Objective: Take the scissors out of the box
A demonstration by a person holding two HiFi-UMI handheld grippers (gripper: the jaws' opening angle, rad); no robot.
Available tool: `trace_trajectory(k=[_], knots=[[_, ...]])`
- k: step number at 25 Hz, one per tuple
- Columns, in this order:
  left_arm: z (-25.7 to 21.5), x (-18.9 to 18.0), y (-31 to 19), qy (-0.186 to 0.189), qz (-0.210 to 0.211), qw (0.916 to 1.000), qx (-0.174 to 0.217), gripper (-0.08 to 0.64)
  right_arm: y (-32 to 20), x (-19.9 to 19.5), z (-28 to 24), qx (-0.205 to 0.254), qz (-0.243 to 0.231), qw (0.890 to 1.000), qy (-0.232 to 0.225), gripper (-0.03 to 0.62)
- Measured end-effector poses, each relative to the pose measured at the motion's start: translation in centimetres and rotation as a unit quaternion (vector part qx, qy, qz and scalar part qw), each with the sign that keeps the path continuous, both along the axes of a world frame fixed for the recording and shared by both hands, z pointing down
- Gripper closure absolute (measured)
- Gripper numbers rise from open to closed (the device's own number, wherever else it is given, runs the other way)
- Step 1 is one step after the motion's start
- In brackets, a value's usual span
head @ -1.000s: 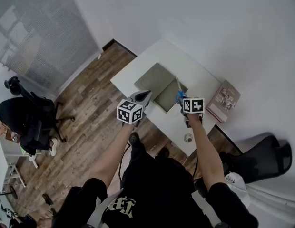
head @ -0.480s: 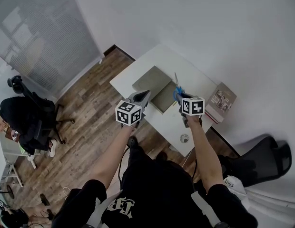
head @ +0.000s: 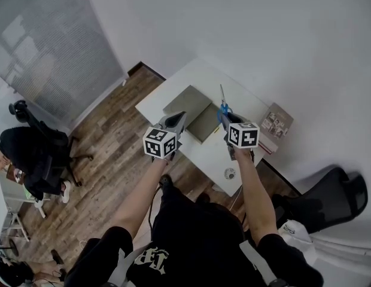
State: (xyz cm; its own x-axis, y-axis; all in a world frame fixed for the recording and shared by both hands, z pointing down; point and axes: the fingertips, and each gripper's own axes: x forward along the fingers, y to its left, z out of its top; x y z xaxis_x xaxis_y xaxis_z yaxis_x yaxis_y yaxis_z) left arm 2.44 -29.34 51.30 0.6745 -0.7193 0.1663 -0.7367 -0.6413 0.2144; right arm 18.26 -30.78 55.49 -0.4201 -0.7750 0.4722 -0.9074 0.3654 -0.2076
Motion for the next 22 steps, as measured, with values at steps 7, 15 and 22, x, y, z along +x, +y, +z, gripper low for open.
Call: trace_trajectory(k=[7, 15, 22], knots=[[-1.2, 0.0, 0.6, 0.008, 0.005, 0.9999, 0.011, 0.558, 0.7, -0.3, -2.4, 0.048, -0.008, 0.998, 0.044, 0.508], [-2.1, -1.0, 0.6, 0.016, 0.003, 0.9997, 0.015, 0.557, 0.9, -1.9, -3.5, 0.068, -0.019, 0.997, 0.036, 0.506], [-2.1, -1.3, 0.6, 0.024, 0.003, 0.9997, 0.009, 0.555, 1.0, -2.6, -3.9, 0.075, -0.027, 0.996, 0.031, 0.506]])
